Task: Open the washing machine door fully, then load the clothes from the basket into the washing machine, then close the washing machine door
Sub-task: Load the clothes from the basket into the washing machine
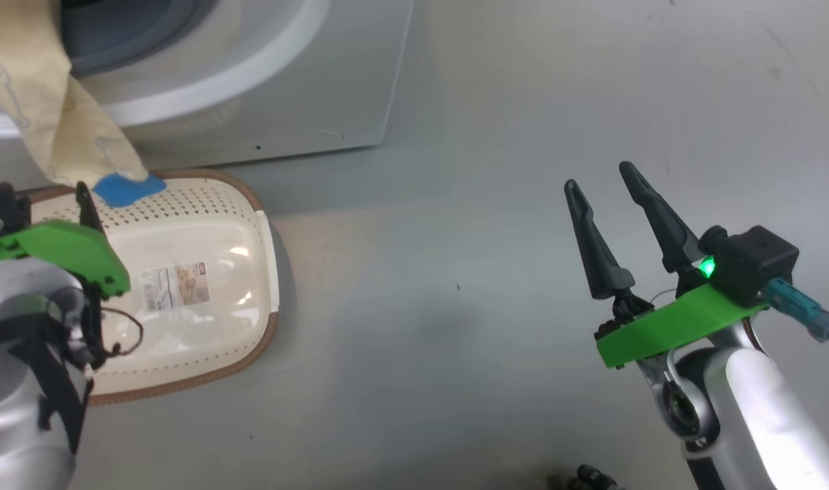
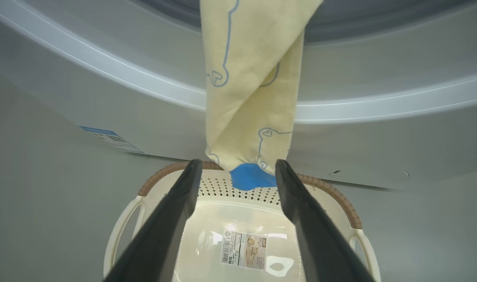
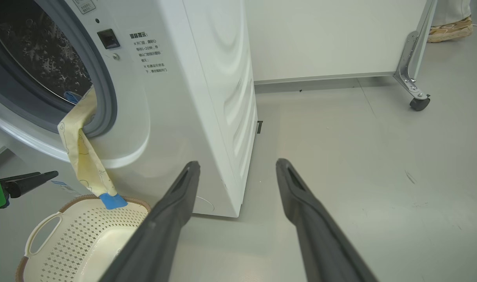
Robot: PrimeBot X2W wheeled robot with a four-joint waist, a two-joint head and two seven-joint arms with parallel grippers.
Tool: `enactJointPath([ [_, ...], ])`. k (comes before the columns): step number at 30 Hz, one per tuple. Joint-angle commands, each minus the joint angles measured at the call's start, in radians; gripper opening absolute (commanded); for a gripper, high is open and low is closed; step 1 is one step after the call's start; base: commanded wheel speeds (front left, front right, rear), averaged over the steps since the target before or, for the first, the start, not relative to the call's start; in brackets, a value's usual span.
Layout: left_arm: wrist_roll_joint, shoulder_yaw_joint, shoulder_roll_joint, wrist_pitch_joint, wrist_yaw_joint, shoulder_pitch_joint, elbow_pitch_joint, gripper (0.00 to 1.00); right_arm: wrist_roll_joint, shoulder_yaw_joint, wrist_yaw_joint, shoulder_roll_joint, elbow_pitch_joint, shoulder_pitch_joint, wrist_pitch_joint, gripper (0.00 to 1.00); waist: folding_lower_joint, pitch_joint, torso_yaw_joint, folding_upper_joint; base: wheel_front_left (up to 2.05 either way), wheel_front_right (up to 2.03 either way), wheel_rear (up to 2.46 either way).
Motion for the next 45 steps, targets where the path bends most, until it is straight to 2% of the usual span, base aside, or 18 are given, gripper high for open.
enactJointPath([
  [1, 0.0, 0.035, 0.056, 0.007, -0.004, -0.032, -0.012, 1.0, 0.009, 0.02, 0.0, -0.014, -0.026, -0.017, -0.014, 1.0, -0.0002, 0.057, -0.03, 0.0, 0.0, 0.0, 0.0],
  [8, -0.01, 0.054, 0.127, 0.06, -0.018, -0.17, 0.079, 1.0, 0.038, 0.043, 0.0, -0.006, 0.017, -0.062, -0.066, 1.0, -0.0002, 0.135, -0.063, 0.0, 0.0, 0.0, 0.0],
  [17, 0.004, 0.058, 0.192, 0.057, 0.001, -0.25, 0.132, 1.0, 0.058, 0.056, 0.0, 0.001, 0.065, -0.085, -0.104, 1.0, -0.0002, 0.167, -0.092, 0.0, 0.0, 0.0, 0.0],
  [18, 0.005, 0.056, 0.195, 0.057, 0.0, -0.256, 0.135, 0.97, 0.058, 0.057, 0.0, 0.001, 0.068, -0.086, -0.106, 1.0, -0.0002, 0.168, -0.093, 0.0, 0.0, 0.0, 0.0],
  [19, 0.006, 0.054, 0.197, 0.057, -0.001, -0.261, 0.138, 0.68, 0.059, 0.057, 0.0, 0.001, 0.071, -0.087, -0.109, 1.0, -0.0002, 0.169, -0.093, 0.0, 0.0, 0.0, 0.0],
  [21, 0.004, 0.048, 0.198, 0.071, -0.011, -0.27, 0.144, 0.0, 0.059, 0.057, 0.0, 0.002, 0.076, -0.089, -0.112, 1.0, -0.0002, 0.171, -0.093, 0.0, 0.0, 0.0, 0.0],
  [27, -0.001, 0.018, 0.201, 0.168, -0.045, -0.298, 0.135, 0.0, 0.055, 0.044, 0.0, 0.005, 0.086, -0.084, -0.117, 1.0, -0.0002, 0.163, -0.073, 0.0, 0.0, 0.0, 0.0],
  [33, -0.02, 0.003, 0.204, 0.274, -0.073, -0.309, 0.068, 0.0, 0.048, 0.033, 0.0, 0.005, 0.084, -0.08, -0.113, 1.0, -0.0002, 0.149, -0.049, 0.0, 0.0, 0.0, 0.0],
  [40, -0.064, -0.006, 0.261, 0.465, -0.126, -0.296, -0.16, 0.0, 0.041, 0.018, 0.0, 0.008, 0.076, -0.066, -0.106, 1.0, -0.0002, 0.125, -0.02, 0.0, 0.0, 0.0, 0.0],
  [45, -0.078, 0.021, 0.343, 0.566, -0.115, -0.297, -0.372, 0.0, 0.043, 0.021, 0.0, 0.012, 0.073, -0.061, -0.106, 1.0, -0.0002, 0.121, -0.018, 0.0, 0.0, 0.0, 0.0],
])
